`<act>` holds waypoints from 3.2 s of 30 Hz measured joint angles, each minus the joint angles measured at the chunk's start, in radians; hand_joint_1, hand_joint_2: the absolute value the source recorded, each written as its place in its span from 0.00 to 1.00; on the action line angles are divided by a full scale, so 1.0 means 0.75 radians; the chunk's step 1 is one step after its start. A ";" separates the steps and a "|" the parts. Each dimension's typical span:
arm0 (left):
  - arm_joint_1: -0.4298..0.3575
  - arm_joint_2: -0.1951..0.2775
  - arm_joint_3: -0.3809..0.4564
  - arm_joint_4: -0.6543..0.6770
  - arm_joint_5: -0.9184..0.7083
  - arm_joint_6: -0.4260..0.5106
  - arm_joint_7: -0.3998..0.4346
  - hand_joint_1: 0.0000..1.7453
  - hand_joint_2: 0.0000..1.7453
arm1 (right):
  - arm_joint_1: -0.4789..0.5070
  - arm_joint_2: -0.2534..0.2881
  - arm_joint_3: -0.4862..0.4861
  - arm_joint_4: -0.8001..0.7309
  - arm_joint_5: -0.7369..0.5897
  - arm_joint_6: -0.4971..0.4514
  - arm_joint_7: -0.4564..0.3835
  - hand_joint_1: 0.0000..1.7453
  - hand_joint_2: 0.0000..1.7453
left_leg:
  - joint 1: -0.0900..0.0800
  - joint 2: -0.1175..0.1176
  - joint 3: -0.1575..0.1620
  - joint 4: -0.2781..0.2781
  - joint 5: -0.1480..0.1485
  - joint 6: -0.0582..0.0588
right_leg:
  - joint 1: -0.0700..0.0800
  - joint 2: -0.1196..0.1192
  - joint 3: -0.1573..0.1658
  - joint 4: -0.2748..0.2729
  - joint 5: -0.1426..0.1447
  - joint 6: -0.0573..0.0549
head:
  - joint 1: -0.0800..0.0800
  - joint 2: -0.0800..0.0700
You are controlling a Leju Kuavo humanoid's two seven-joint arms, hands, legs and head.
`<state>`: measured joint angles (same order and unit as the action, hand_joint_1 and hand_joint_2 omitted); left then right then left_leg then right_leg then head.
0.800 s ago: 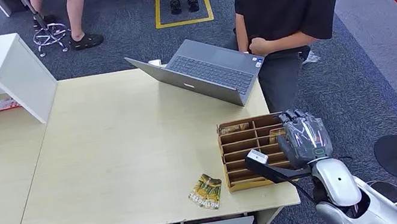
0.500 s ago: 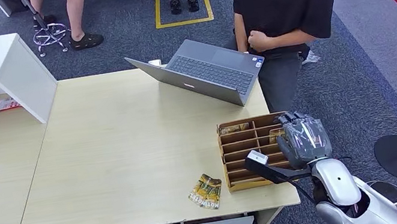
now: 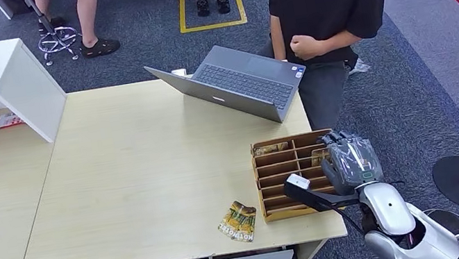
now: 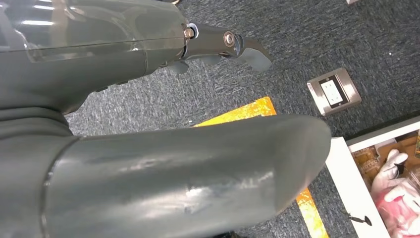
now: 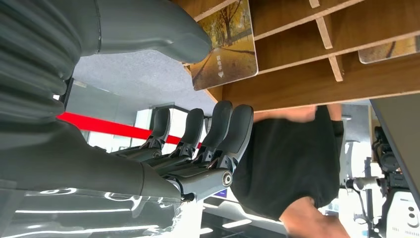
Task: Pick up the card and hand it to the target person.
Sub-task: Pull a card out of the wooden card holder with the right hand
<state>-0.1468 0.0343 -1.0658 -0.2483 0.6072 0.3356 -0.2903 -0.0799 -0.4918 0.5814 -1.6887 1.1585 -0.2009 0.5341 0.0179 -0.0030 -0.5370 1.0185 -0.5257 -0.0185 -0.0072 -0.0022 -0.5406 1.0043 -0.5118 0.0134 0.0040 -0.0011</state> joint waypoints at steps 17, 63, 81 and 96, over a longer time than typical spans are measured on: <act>-0.005 0.000 0.000 0.000 -0.004 0.000 0.001 0.00 0.00 | -0.005 0.004 0.001 0.047 -0.017 0.003 -0.007 0.51 1.00 | 0.000 0.000 0.000 0.000 0.000 0.000 | 0.000 0.000 0.000 0.000 0.000 0.000 | 0.000 0.000; -0.006 0.000 -0.016 0.000 -0.014 -0.002 0.002 0.00 0.00 | -0.007 0.002 -0.022 0.079 -0.041 -0.021 0.012 0.84 1.00 | 0.000 0.000 0.001 0.000 0.000 0.000 | 0.000 0.000 0.000 0.000 0.000 0.000 | 0.000 0.000; -0.006 0.000 -0.016 0.000 -0.013 0.002 -0.003 0.00 0.00 | -0.005 -0.011 -0.045 0.031 -0.053 -0.061 0.008 0.98 1.00 | 0.000 0.000 0.000 0.000 0.000 0.000 | 0.000 0.000 0.000 0.000 0.000 0.000 | 0.000 0.000; -0.001 0.000 -0.015 0.000 0.001 0.013 -0.013 0.00 0.00 | 0.000 -0.046 -0.138 -0.218 -0.247 -0.114 -0.002 0.99 1.00 | 0.000 0.000 0.000 0.000 0.000 0.000 | 0.000 0.000 0.000 0.000 0.000 0.000 | 0.000 0.000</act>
<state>-0.1476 0.0343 -1.0773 -0.2483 0.6083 0.3457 -0.2998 -0.0802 -0.5260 0.4778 -1.8522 0.9730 -0.2865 0.5328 0.0179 -0.0029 -0.5366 1.0188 -0.5257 -0.0184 -0.0072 -0.0021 -0.5406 1.0043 -0.5115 0.0136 0.0040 -0.0011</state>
